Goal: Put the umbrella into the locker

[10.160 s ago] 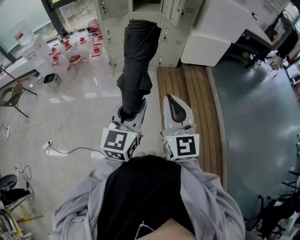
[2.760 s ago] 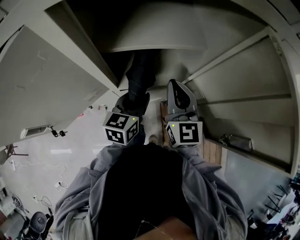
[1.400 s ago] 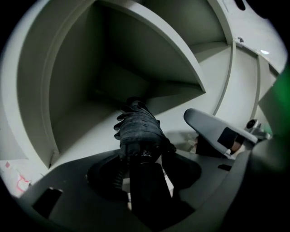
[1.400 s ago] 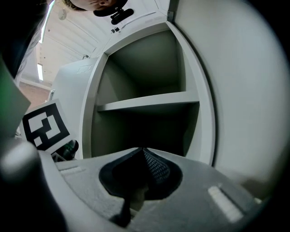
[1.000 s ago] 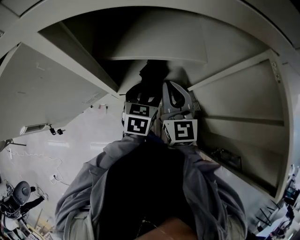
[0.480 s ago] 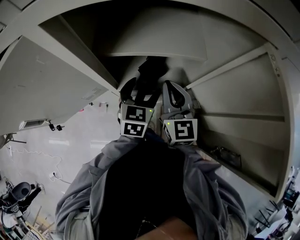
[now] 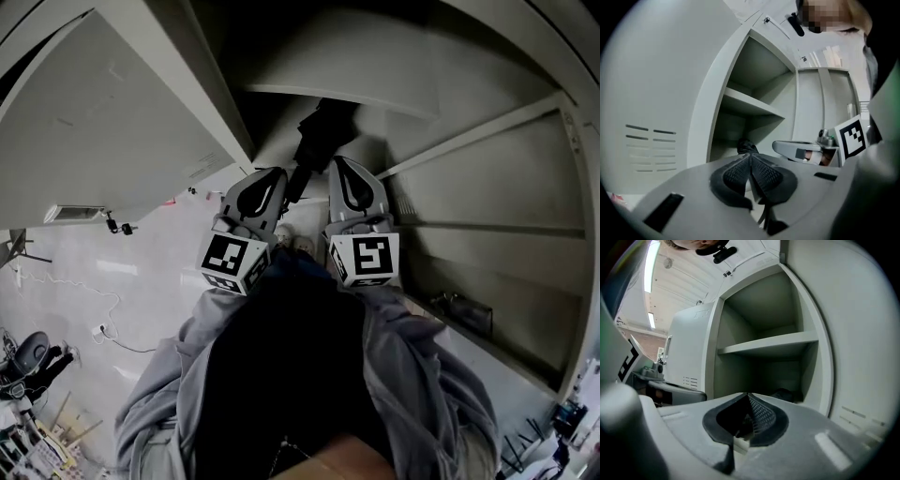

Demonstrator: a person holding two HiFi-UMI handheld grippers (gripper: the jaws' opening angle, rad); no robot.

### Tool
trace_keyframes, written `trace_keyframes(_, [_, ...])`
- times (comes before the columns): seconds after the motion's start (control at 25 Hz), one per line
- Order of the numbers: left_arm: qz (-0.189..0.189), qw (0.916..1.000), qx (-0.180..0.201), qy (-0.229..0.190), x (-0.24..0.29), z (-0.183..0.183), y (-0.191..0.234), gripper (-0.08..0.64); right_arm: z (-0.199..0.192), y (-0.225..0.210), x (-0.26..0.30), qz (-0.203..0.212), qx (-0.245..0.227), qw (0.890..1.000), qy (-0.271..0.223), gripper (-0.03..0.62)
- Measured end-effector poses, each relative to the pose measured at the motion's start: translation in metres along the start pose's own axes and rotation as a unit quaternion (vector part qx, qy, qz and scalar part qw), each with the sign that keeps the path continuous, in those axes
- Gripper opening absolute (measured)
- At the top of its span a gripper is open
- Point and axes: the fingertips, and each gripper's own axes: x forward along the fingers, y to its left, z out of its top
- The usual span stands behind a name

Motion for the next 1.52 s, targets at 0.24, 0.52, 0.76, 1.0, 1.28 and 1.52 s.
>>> trace_keyframes(0.24, [-0.053,0.9977,0.021,0.035,-0.023,-0.028,-0.009,0.006,0.001,0.017,0.003,0.024,-0.005,1.0,-0.005,0.003])
trace_keyframes(0.52, [-0.112,0.9895,0.012,0.091,-0.019,-0.06,-0.028,0.006,0.001,0.014,0.0,0.019,-0.006,1.0,-0.005,0.003])
trace_keyframes(0.76, [-0.15,0.9841,0.021,0.093,0.012,-0.06,-0.052,0.006,0.0,-0.007,-0.013,-0.018,-0.002,1.0,-0.004,0.003])
trace_keyframes(1.0, [-0.147,0.9838,0.038,0.095,0.06,-0.054,-0.068,0.006,0.01,-0.029,-0.026,-0.05,-0.022,0.999,-0.008,0.003])
trace_keyframes(1.28, [-0.149,0.9823,0.046,0.103,0.099,-0.048,-0.072,0.006,0.021,-0.038,-0.029,-0.078,-0.015,0.997,-0.019,0.003])
trace_keyframes(1.52, [-0.159,0.9821,0.062,0.08,0.111,-0.031,-0.087,0.006,0.026,-0.044,-0.029,-0.092,-0.023,0.995,-0.025,0.003])
